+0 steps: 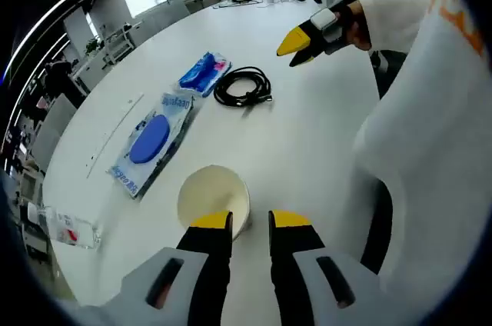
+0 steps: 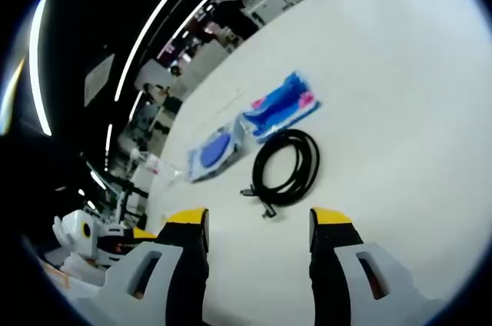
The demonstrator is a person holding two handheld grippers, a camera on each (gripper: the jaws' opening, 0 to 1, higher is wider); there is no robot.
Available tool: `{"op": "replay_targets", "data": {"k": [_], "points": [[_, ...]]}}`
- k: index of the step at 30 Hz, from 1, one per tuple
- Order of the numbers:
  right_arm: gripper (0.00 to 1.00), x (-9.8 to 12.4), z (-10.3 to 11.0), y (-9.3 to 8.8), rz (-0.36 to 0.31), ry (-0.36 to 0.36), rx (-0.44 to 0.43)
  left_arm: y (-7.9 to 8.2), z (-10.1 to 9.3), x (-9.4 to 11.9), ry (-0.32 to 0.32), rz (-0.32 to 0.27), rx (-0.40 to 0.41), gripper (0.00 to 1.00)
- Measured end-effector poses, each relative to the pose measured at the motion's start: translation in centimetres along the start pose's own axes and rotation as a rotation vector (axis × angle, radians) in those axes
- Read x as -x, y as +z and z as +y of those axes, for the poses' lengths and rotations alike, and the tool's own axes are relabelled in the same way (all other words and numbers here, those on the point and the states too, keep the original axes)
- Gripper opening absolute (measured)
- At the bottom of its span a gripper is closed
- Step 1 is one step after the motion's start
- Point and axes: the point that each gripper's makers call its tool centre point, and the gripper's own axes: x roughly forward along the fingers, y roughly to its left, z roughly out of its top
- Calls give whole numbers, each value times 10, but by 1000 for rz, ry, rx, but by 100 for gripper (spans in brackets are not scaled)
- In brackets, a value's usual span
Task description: Arrange the tabletop items into an orderly group along one side of the table until the central work area is clear of visible clutter.
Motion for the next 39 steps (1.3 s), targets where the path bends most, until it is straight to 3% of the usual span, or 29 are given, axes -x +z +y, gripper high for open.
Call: {"op": "replay_targets", "data": {"k": [2, 3, 9, 19, 22, 25, 32, 39], "points": [[50, 1, -1, -3, 5, -4, -4, -1, 4, -5, 14, 4, 8, 0], [50, 2, -2, -4, 7, -7, -6, 3, 8, -5, 24, -18, 9, 0], [49, 5, -9, -1, -5, -17, -32, 5, 40, 10, 102, -28, -4, 0], [47, -2, -5, -4, 19, -1, -40, 0, 141, 42, 218, -54, 45, 0], [47, -4, -5, -4, 25, 4, -39, 1, 167, 42, 232, -71, 100, 0], [47, -4, -8, -3, 24, -1, -44, 2, 192, 37, 253, -58, 84, 0], [47, -3, -16, 1, 14, -25, -81, 0, 221, 11, 231, -70, 171, 0], [46, -4, -21, 7, 4, -36, -107, -7, 225, -9, 218, -35, 182, 0]]}}
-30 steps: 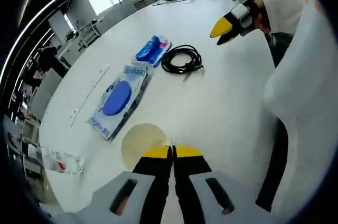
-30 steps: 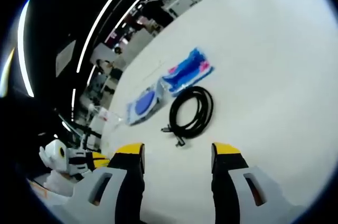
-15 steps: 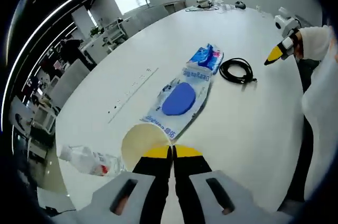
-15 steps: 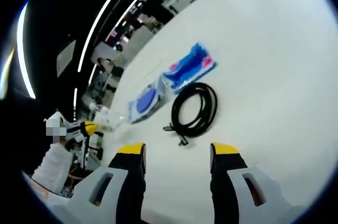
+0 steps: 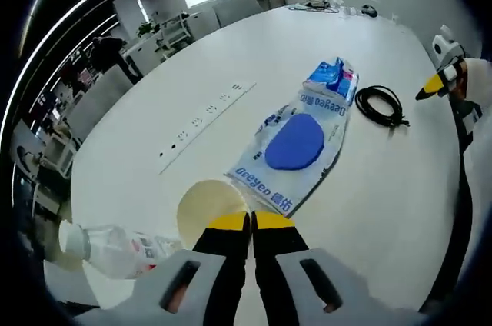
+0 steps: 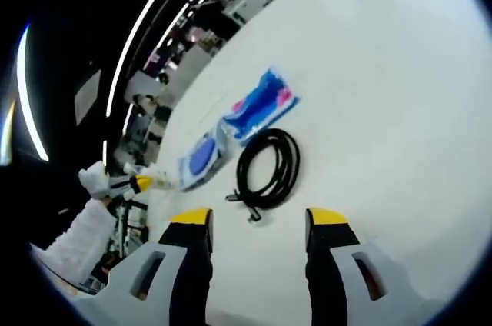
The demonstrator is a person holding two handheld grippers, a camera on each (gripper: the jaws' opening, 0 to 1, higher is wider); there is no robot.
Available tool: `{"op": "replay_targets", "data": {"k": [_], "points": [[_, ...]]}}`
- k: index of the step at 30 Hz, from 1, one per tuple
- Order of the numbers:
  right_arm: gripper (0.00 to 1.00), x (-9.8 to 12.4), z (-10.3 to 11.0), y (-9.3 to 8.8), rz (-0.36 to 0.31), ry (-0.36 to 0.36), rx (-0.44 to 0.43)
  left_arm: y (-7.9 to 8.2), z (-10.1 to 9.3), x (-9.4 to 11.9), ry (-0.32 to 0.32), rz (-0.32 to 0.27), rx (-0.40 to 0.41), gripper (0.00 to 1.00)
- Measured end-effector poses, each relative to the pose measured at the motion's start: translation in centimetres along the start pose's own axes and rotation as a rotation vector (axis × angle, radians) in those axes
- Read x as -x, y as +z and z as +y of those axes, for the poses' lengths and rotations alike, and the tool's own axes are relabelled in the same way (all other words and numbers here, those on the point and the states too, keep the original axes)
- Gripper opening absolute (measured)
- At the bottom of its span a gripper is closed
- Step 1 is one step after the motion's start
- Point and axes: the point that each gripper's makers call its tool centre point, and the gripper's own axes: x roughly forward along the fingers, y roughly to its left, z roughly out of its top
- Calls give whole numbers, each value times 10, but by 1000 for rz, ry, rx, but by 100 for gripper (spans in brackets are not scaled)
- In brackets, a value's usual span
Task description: Arrange the tabletop items into an orderly group along one side of the table until the central work area is clear of visible clutter.
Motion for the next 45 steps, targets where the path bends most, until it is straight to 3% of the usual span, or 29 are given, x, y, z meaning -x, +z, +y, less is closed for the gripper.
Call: {"op": "replay_targets", "data": {"k": [20, 26, 29, 32, 34, 38, 41, 45], "points": [[46, -14, 5, -5, 43, 9, 3, -4, -3, -12, -15, 5, 69, 0], [47, -11, 4, -5, 38, 13, 3, -1, -1, -9, 0, -19, 97, 8], [46, -10, 5, -4, 32, 15, 3, 3, 1, -3, 20, -37, 106, 18], [46, -8, 5, -3, 27, 17, 4, 5, 0, 8, 10, -48, 231, 26], [46, -6, 4, -3, 24, 18, 6, 14, 5, 18, 24, -123, 280, 31], [46, -4, 4, -5, 22, 17, 5, 13, 11, 39, 49, -143, 288, 38], [46, -5, 3, -9, 29, 17, 8, 16, 25, 55, 106, -178, 274, 43], [46, -4, 7, -11, 36, 26, 6, 26, 56, 84, 231, -268, 323, 50]]}}
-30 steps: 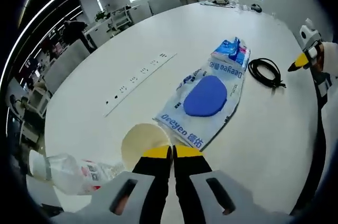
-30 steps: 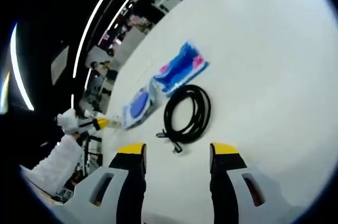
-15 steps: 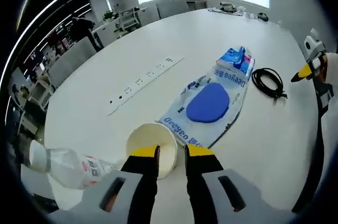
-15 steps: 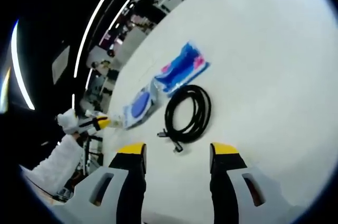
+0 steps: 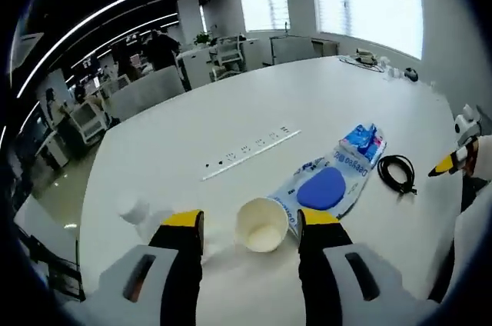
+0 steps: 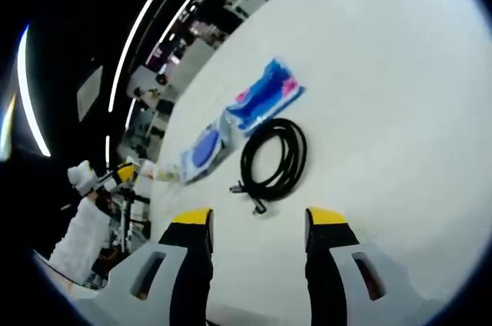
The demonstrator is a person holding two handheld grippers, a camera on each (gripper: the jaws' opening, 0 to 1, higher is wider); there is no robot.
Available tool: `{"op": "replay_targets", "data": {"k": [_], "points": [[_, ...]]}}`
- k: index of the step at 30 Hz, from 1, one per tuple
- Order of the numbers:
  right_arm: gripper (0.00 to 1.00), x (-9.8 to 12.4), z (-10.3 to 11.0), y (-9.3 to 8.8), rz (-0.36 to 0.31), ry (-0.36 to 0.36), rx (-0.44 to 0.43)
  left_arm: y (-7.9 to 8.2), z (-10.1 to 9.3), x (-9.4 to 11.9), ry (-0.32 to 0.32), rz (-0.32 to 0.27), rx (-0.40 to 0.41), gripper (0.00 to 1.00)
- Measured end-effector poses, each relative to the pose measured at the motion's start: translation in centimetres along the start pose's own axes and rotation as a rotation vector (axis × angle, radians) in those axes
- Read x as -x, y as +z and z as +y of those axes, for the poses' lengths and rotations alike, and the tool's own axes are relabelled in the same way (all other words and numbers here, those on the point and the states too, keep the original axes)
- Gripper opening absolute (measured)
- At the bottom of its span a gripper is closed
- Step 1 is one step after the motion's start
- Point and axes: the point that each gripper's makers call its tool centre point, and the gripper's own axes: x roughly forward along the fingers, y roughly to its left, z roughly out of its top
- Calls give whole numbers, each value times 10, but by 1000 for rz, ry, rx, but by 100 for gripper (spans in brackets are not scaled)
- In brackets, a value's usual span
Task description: Arrange the tabletop items into an orderly group along one side of the table until the central work area is clear of visible clutter.
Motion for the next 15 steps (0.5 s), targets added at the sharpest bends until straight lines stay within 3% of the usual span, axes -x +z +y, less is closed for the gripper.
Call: {"op": "replay_targets", "data": {"k": [4, 7, 10, 15], "points": [[46, -1, 5, 0, -3, 12, 8, 20, 38, 13, 137, -82, 31, 53], [46, 0, 8, 3, -20, 22, 5, 25, 63, 18, 220, -108, 79, 53], [46, 1, 7, 5, -26, 22, 5, 20, 80, 16, 270, -95, 135, 58], [46, 4, 3, 6, -34, 11, -2, 14, 88, 9, 278, -110, 217, 58]]}}
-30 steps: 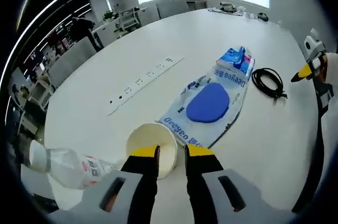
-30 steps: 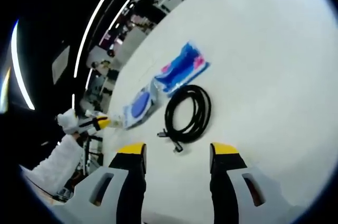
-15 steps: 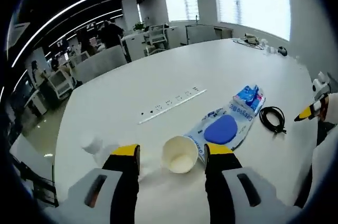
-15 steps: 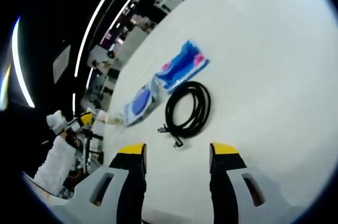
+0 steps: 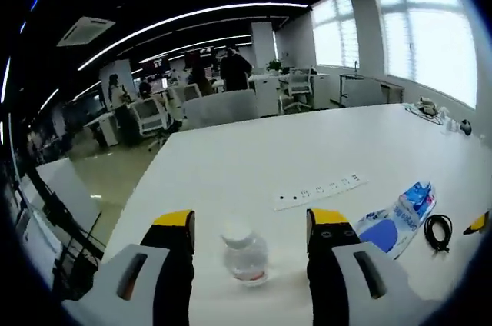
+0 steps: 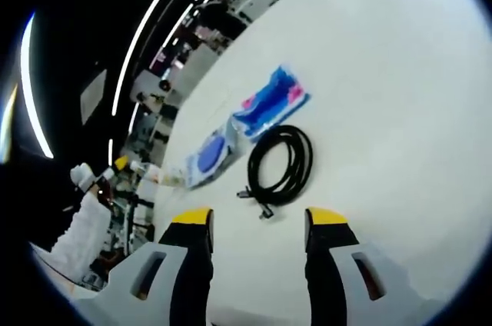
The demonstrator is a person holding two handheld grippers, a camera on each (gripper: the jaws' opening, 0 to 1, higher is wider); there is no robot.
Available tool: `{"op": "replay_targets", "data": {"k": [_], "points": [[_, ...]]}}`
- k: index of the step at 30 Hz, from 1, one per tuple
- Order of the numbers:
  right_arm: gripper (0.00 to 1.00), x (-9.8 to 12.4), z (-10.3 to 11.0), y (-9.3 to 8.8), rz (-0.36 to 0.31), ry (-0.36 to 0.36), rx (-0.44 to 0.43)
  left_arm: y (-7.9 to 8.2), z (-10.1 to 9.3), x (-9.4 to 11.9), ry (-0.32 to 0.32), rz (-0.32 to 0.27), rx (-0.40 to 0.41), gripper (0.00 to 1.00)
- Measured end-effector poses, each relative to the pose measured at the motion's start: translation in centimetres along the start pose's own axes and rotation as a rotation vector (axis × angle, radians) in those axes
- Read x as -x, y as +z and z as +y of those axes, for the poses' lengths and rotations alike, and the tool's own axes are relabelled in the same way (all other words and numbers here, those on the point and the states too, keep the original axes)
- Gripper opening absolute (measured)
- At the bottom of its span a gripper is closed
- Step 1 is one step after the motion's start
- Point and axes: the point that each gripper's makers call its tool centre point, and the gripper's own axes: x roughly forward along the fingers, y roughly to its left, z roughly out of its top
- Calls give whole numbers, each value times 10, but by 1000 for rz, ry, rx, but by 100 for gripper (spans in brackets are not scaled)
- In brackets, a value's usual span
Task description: Arrange the tabletop items into an orderly group along one side of the table until the central work area is clear of visible clutter.
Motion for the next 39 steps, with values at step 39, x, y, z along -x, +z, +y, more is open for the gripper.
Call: {"op": "replay_targets", "data": {"k": [39], "points": [[43, 4, -3, 4, -21, -11, -62, -21, -19, 3, -70, -3, 105, 19]]}}
